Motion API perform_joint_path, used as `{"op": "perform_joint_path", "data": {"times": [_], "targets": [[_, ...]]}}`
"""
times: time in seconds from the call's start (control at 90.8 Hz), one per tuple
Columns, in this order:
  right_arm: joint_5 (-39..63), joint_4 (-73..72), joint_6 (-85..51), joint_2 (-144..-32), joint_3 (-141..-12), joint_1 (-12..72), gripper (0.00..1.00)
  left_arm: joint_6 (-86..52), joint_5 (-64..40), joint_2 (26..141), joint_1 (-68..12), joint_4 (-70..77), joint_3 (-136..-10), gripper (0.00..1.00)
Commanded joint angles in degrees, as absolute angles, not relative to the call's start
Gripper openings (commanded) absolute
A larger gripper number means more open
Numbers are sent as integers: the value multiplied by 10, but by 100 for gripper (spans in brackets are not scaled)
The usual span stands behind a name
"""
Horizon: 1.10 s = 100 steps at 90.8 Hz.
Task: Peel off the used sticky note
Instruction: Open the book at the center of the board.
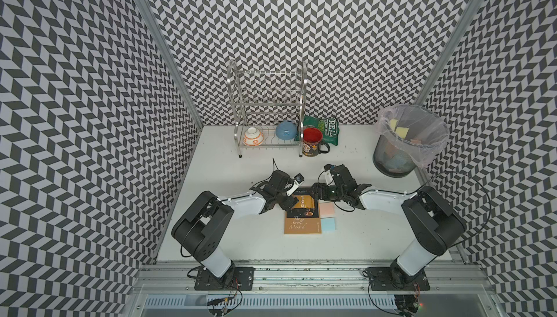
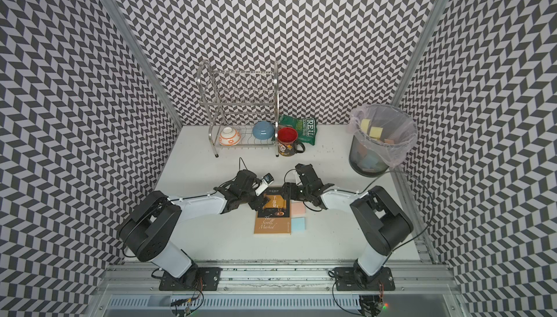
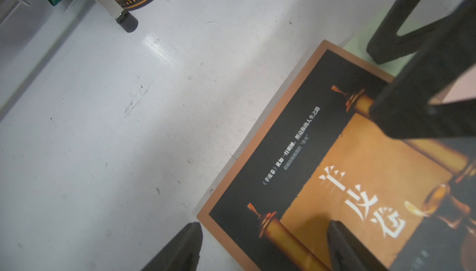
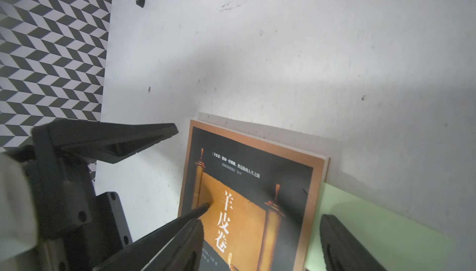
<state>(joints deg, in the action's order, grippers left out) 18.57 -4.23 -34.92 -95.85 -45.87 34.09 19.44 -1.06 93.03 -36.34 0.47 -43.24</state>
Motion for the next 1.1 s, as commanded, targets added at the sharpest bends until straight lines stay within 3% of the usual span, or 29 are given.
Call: {"op": "perform_joint_path", "data": {"times": [0.0,0.584,1.091], "targets": [[192,-51,-341,-954,-475,348,75,199,6,951,-365,-6,-433,79],[148,-35,-347,-966,-475,353,75,200,7,952,-365,-4,-432,79],[181,-47,-350,-968,-479,361,73,201,4,953,-365,-6,-433,79]]}}
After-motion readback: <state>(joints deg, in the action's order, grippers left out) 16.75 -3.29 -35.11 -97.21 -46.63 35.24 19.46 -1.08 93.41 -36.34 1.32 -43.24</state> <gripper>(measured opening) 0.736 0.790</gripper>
